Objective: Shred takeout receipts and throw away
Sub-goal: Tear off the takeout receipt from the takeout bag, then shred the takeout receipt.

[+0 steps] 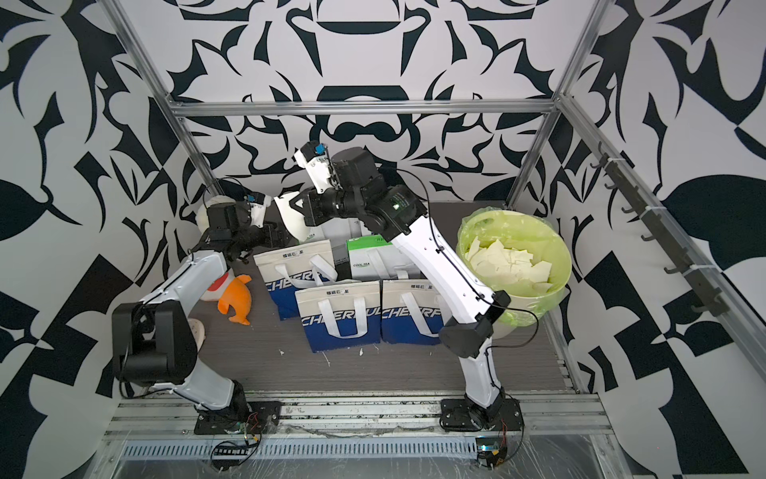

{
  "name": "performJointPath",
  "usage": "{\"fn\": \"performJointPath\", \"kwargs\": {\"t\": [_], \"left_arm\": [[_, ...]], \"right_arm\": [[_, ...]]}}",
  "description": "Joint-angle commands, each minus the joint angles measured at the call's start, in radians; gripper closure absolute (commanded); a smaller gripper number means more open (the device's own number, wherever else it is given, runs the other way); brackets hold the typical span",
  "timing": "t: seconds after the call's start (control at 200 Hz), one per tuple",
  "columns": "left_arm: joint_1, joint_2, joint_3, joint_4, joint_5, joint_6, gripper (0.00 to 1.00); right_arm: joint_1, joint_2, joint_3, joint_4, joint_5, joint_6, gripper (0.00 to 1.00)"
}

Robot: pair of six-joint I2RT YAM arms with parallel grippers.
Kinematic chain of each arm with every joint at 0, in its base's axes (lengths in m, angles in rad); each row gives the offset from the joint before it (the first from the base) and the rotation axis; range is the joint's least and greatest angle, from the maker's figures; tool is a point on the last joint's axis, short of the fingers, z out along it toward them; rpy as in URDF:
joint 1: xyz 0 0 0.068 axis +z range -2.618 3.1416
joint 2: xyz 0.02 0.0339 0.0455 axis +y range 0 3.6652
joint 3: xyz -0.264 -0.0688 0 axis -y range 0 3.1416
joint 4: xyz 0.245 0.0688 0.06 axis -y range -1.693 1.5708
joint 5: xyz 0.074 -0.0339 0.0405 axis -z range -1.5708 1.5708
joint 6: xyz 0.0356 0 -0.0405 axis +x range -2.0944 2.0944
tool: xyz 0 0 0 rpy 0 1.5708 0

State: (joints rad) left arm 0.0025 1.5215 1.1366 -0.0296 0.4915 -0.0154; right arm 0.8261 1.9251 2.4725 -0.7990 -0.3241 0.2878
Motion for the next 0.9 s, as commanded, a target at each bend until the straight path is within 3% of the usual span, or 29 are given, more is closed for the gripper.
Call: {"fn": "performJointPath", "kwargs": {"t": [0.0,0.125,0.275,0.37,0.44,0.59,0.705,0.785,0.895], "left_arm": [[0.011,-0.128,-0.052,0.056,-0.038,-0.018,0.00],[0.075,-0.236,-0.091,0.078,0.118,-0.074,0.00],[0.079,-0.377,-0.085,0.050,0.334,-0.064,0.01],[0.039,-0.407,-0.028,-0.034,0.469,-0.080,0.09],[-0.052,-0.428,0.000,-0.103,0.508,-0.071,0.12],[-0.367,-0.475,-0.034,-0.108,0.432,-0.037,0.13],[-0.569,-0.470,-0.065,0.013,0.321,-0.082,0.14],[-0.640,-0.462,-0.098,0.162,0.268,-0.154,0.22],[-0.662,-0.437,-0.142,0.366,0.241,-0.285,0.27]], "right_arm": [[0.002,-0.105,-0.098,-0.050,0.076,-0.069,1.00],[0.001,-0.265,-0.318,0.020,0.100,-0.073,1.00],[0.001,-0.470,-0.573,0.118,0.107,-0.060,1.00],[0.001,-0.581,-0.700,0.169,0.106,-0.032,1.00],[0.002,-0.666,-0.779,0.211,0.105,-0.013,1.00],[0.001,-0.818,-0.948,0.296,0.069,0.039,1.00],[0.002,-0.922,-1.063,0.365,0.063,0.097,1.00],[0.002,-0.973,-1.109,0.376,0.070,0.123,1.00],[0.001,-1.020,-1.152,0.371,0.085,0.146,1.00]]}}
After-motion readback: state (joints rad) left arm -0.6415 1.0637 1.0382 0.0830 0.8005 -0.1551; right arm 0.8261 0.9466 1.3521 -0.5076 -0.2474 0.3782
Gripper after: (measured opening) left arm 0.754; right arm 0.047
